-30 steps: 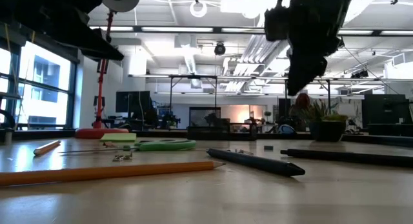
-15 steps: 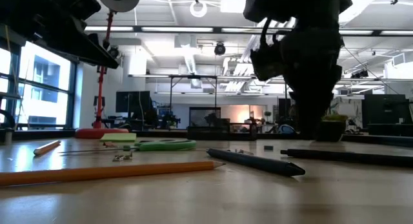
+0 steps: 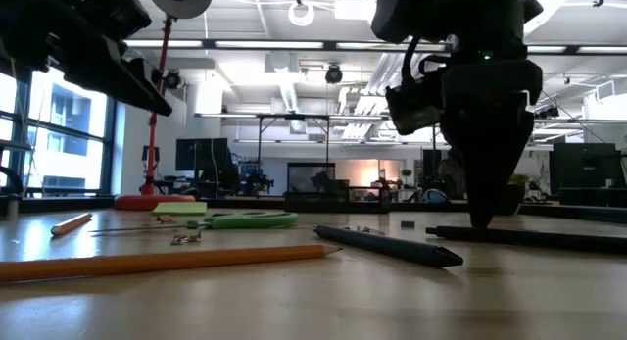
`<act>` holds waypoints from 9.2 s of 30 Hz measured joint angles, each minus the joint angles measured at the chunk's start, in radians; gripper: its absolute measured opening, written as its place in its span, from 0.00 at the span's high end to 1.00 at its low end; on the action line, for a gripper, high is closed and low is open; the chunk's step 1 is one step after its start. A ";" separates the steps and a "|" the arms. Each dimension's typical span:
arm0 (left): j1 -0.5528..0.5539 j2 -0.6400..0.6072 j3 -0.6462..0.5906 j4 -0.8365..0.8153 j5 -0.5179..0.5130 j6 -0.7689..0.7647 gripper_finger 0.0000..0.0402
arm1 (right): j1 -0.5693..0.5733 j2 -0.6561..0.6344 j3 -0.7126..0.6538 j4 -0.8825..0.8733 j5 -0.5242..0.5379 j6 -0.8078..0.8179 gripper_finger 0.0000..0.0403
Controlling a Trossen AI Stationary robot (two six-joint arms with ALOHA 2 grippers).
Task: Pick and place office supplies into organizer
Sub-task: Put the top pencil into the desk organizer, then put the right black pen into the desk organizer
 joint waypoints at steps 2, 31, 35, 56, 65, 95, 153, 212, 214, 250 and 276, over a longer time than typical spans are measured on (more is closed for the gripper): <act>0.000 0.000 0.000 -0.037 -0.001 -0.028 0.55 | -0.005 0.000 0.000 0.000 -0.002 -0.007 0.67; 0.000 0.282 0.048 -0.327 0.134 -1.051 0.69 | -0.017 -0.001 0.000 -0.066 0.078 -0.290 0.67; 0.000 0.282 0.067 -0.400 0.153 -1.162 0.68 | -0.017 -0.001 0.000 -0.072 0.120 -0.384 0.67; 0.000 0.391 0.067 -0.354 0.150 -1.508 0.67 | -0.022 -0.002 0.000 -0.070 0.318 -0.746 0.67; 0.000 0.479 0.073 -0.307 0.161 -1.556 0.67 | -0.053 -0.002 0.000 -0.082 0.324 -0.812 0.67; 0.016 0.533 0.169 -0.394 0.054 -1.241 0.98 | -0.080 -0.004 0.000 -0.197 0.257 -0.706 0.67; 0.669 1.132 0.593 1.297 -0.238 0.098 1.00 | -0.015 -0.534 -0.445 0.223 1.331 -0.096 0.67; 0.410 0.853 0.650 0.421 -0.104 0.068 0.60 | -0.011 -0.534 -0.453 0.355 0.334 -0.262 0.67; 0.366 0.837 0.650 0.337 -0.104 0.063 0.61 | 0.000 -0.534 -0.453 0.409 0.284 -0.264 0.67; -0.412 0.795 0.452 0.020 -0.344 -0.467 0.92 | 0.140 0.005 -0.034 0.059 0.221 -0.098 0.67; -0.425 0.795 0.436 0.091 -0.396 -0.437 0.94 | 0.113 -0.004 0.046 -0.022 0.367 -0.184 0.98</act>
